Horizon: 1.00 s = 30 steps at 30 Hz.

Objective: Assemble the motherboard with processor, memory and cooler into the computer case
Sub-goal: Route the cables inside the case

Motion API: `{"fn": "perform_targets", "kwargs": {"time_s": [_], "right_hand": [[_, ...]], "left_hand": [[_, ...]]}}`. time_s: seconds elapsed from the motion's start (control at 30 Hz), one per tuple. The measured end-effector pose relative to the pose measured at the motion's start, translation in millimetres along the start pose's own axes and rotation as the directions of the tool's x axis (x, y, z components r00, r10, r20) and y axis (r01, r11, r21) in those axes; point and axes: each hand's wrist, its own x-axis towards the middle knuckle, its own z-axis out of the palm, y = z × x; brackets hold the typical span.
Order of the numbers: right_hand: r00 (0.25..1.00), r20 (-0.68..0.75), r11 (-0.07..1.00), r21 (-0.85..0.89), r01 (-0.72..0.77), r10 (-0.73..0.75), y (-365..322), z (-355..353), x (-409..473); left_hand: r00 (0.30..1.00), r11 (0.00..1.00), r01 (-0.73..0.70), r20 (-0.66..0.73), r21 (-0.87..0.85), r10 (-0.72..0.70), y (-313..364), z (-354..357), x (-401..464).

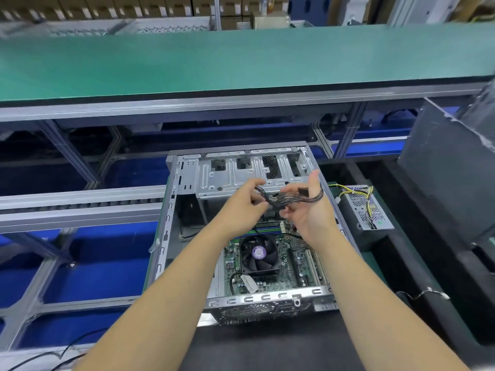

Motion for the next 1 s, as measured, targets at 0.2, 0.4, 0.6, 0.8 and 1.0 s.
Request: {"fn": "perform_targets", "kwargs": {"time_s": [0.2, 0.4, 0.6, 0.8, 1.0], "right_hand": [[0.996, 0.068, 0.975, 0.208, -0.073, 0.06, -12.9, 6.7, -4.3], [0.963, 0.243, 0.984, 0.109, -0.143, 0.113, -9.4, -0.3, -9.2], [0.946, 0.294, 0.99, -0.032, -0.136, 0.139, -2.7, -7.0, -15.5], [0.995, 0.096, 0.999, -0.035, -0.037, 0.04, -1.9, -2.1, -12.0], [0.984, 0.18, 0.994, 0.11, -0.017, -0.003, -1.8, -6.7, -13.8]], "left_hand": [[0.99, 0.955, 0.114, -0.046, -0.274, -0.132, 6.2, 9.4, -2.1], [0.952, 0.664, 0.305, 0.204, -0.683, -0.227, 4.1, 7.7, -6.9], [0.963, 0.477, 0.237, 0.14, -0.846, -0.231, 8.9, 4.4, -5.6], [0.987, 0.551, -0.032, -0.112, -0.834, -0.113, 13.9, -0.3, -5.3], [0.995, 0.806, 0.019, -0.067, -0.591, -0.072, 8.2, 1.9, -9.4]]}}
